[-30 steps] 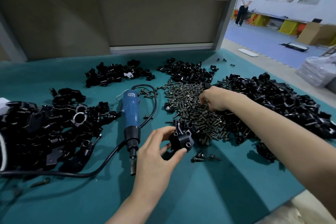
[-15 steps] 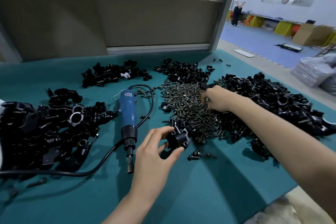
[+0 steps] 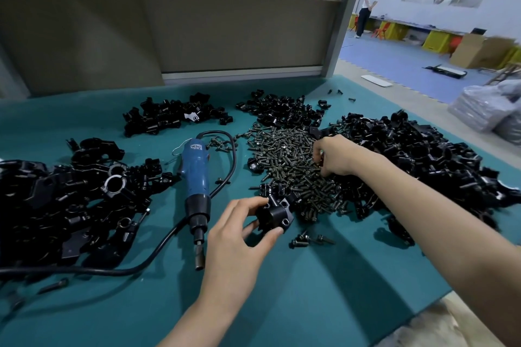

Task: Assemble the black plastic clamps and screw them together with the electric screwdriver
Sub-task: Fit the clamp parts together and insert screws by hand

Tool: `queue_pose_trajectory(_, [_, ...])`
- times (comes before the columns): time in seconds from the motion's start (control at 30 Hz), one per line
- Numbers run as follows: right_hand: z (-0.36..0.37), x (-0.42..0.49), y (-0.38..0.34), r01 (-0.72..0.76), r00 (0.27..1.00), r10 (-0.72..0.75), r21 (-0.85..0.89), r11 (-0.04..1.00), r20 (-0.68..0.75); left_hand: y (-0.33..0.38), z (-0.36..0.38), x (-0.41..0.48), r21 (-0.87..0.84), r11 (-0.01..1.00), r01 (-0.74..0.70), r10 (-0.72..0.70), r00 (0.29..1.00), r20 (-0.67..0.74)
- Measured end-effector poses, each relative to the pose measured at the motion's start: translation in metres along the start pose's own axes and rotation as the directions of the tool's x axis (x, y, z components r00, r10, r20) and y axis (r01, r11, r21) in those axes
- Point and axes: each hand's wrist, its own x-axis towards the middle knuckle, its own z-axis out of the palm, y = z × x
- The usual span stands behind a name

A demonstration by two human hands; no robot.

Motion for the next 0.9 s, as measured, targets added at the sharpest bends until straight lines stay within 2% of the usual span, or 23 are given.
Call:
queue_pose_trajectory(0.13, [0.013,-0.003,-0.003,-0.037,0.996,0.031,-0.074,0.997,-0.080,-0.001,0.000,0.001,-0.003,1.000,-0.006,0.007,1.000,0.007])
queue_pose_trajectory(0.23, [0.019,-0.004,-0.001,-0.001,0.995,-0.006,-0.075,0.997,-0.095,-0.002,0.000,0.000,-0.009,1.000,-0.003,0.003,1.000,0.011])
queue_pose_trajectory(0.33, [0.016,-0.010,0.002,-0.001,0.992,0.000,-0.005,1.000,-0.128,-0.003,0.000,0.000,-0.011,1.000,0.000,0.000,1.000,0.012])
queue_pose_trajectory(0.43, [0.005,-0.023,-0.004,0.051,0.952,-0.007,0.136,0.989,-0.307,-0.003,0.001,0.000,-0.018,1.000,0.012,-0.012,1.000,0.002])
queue_pose_trajectory(0.5, [-0.003,-0.040,-0.018,0.163,0.951,-0.063,0.317,0.934,-0.302,-0.004,0.001,0.000,-0.011,1.000,0.016,-0.016,1.000,-0.004])
queue_pose_trajectory(0.57, [-0.004,-0.062,-0.038,0.273,0.961,-0.201,0.529,0.803,-0.191,-0.004,0.001,0.001,-0.013,1.000,0.026,-0.026,1.000,-0.003])
queue_pose_trajectory(0.63, [0.000,-0.079,-0.056,0.326,0.938,-0.322,0.650,0.686,-0.130,-0.002,0.001,0.002,-0.048,0.998,0.038,-0.037,0.999,0.004])
queue_pose_trajectory(0.73, [0.009,-0.087,-0.069,0.341,0.928,-0.337,0.728,0.595,-0.159,0.004,0.001,0.003,-0.131,0.990,0.055,-0.055,0.998,0.002])
queue_pose_trajectory(0.9, [0.011,-0.086,-0.071,0.321,0.939,-0.300,0.747,0.583,-0.169,0.002,0.001,0.002,-0.147,0.987,0.061,-0.062,0.998,-0.003])
